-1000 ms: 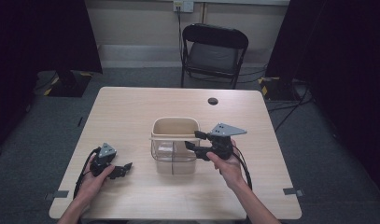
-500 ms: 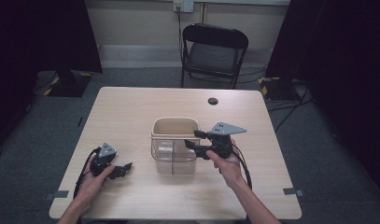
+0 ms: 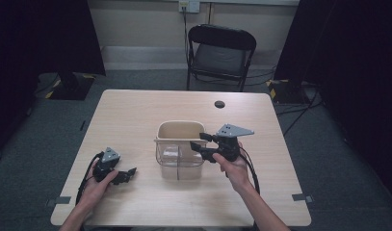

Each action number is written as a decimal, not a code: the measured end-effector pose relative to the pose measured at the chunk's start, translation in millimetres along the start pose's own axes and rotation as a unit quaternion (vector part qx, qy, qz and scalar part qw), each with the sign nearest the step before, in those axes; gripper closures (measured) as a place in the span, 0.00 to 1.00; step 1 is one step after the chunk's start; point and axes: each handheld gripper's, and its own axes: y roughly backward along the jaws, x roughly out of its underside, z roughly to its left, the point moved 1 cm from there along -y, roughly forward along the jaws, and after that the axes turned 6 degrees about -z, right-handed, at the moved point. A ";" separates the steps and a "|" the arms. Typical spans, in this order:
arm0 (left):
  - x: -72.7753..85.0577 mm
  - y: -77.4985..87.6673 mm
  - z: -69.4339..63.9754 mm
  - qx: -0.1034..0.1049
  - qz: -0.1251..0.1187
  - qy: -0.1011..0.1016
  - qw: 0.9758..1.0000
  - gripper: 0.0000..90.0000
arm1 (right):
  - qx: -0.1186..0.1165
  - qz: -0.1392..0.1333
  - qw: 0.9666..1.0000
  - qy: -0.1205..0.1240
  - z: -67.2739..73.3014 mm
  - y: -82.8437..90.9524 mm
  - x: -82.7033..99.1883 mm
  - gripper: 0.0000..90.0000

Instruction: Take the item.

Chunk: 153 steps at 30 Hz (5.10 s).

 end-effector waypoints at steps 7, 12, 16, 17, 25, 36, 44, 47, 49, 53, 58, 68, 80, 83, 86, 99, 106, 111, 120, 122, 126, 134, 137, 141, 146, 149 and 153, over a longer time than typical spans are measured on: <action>0.0 0.0 0.1 0.000 0.000 0.000 1.000 0.16 | -0.001 -0.001 1.000 -0.002 -1.0 -0.5 -0.4 0.50; 0.0 0.0 0.1 0.000 0.000 -0.001 1.000 0.16 | -0.001 -0.003 1.000 -0.004 -1.8 -0.4 -0.6 0.51; 0.0 0.0 0.1 0.000 0.000 0.000 1.000 0.16 | -0.001 -0.004 1.000 -0.005 -2.0 -0.4 -0.7 0.51; 0.0 0.0 0.1 0.000 0.000 0.000 1.000 0.16 | -0.001 -0.004 1.000 -0.005 -2.0 -0.3 -0.8 0.51; 0.0 0.0 0.1 0.000 0.000 -0.001 1.000 0.16 | -0.001 -0.004 1.000 -0.005 -2.1 -0.1 -0.8 0.51; 0.0 0.0 0.0 0.000 0.000 0.000 1.000 0.16 | -0.001 -0.005 1.000 -0.006 -2.4 -0.4 -0.9 0.51; 0.0 0.0 0.0 0.000 0.000 0.000 1.000 0.16 | -0.001 -0.006 1.000 -0.006 -2.5 -0.6 -1.0 0.51; 0.0 0.0 0.1 0.000 0.000 0.000 1.000 0.16 | -0.001 -0.006 1.000 -0.006 -2.5 -0.7 -1.1 0.51; 0.0 0.0 0.0 0.000 0.000 0.000 1.000 0.16 | -0.001 -0.006 1.000 -0.006 -2.6 -0.7 -1.2 0.51; 0.0 0.0 0.1 0.000 0.000 0.000 1.000 0.16 | -0.001 -0.006 1.000 -0.006 -2.8 -0.8 -1.3 0.51; 0.0 0.0 0.1 0.000 0.000 -0.001 1.000 0.16 | -0.001 -0.007 1.000 -0.006 -2.8 -0.8 -1.3 0.52; 0.0 0.0 0.1 0.000 0.000 0.000 1.000 0.16 | 0.000 -0.008 1.000 -0.005 -2.7 -0.4 -1.5 0.52; 0.0 0.0 0.1 0.000 0.000 0.000 1.000 0.16 | 0.001 -0.008 1.000 -0.005 -2.4 -0.2 -1.6 0.52; 0.0 0.0 0.1 0.000 0.000 0.000 1.000 0.16 | 0.000 -0.008 1.000 -0.006 -2.4 -0.2 -1.8 0.52; 0.0 0.0 0.1 0.000 0.000 0.000 1.000 0.16 | 0.000 -0.009 1.000 -0.005 -2.2 0.0 -1.9 0.52; 0.0 0.0 0.1 0.000 0.000 0.000 1.000 0.16 | -0.001 -0.010 1.000 -0.006 -2.3 0.1 -2.2 0.52; 0.0 0.0 0.1 0.000 0.000 0.000 1.000 0.16 | 0.000 -0.009 1.000 -0.005 -2.1 0.2 -2.3 0.52; 0.0 0.0 0.1 0.000 0.000 0.000 1.000 0.16 | 0.000 -0.009 1.000 -0.005 -2.0 0.3 -2.2 0.52; 0.0 0.0 0.1 0.000 0.000 0.000 1.000 0.16 | 0.000 -0.009 1.000 -0.005 -2.0 0.0 -2.7 0.52; 0.0 0.0 0.1 0.000 0.000 0.000 1.000 0.16 | -0.002 -0.010 1.000 -0.005 -2.4 -0.3 -2.5 0.52; 0.0 0.0 0.1 0.000 0.000 0.000 1.000 0.16 | -0.002 -0.010 1.000 -0.005 -2.5 -0.5 -2.5 0.52; 0.0 0.0 0.1 0.000 0.000 0.000 1.000 0.16 | -0.001 -0.010 1.000 -0.004 -2.1 -0.4 -2.6 0.52; 0.0 0.0 0.1 0.000 0.000 0.000 1.000 0.16 | -0.001 -0.010 1.000 -0.005 -2.2 -0.4 -2.6 0.52; 0.0 0.0 0.1 0.000 0.000 0.000 1.000 0.16 | -0.001 -0.010 1.000 -0.004 -2.1 -0.3 -2.6 0.52; 0.0 0.0 0.1 0.000 0.000 0.000 1.000 0.16 | -0.001 -0.010 1.000 -0.005 -2.0 -0.4 -2.6 0.52; 0.0 0.0 0.1 0.000 0.000 0.000 1.000 0.16 | -0.001 -0.010 1.000 -0.004 -2.1 -0.5 -2.5 0.52; 0.0 0.0 0.1 0.000 0.000 0.000 1.000 0.16 | -0.001 -0.010 1.000 -0.004 -1.9 -0.5 -2.4 0.52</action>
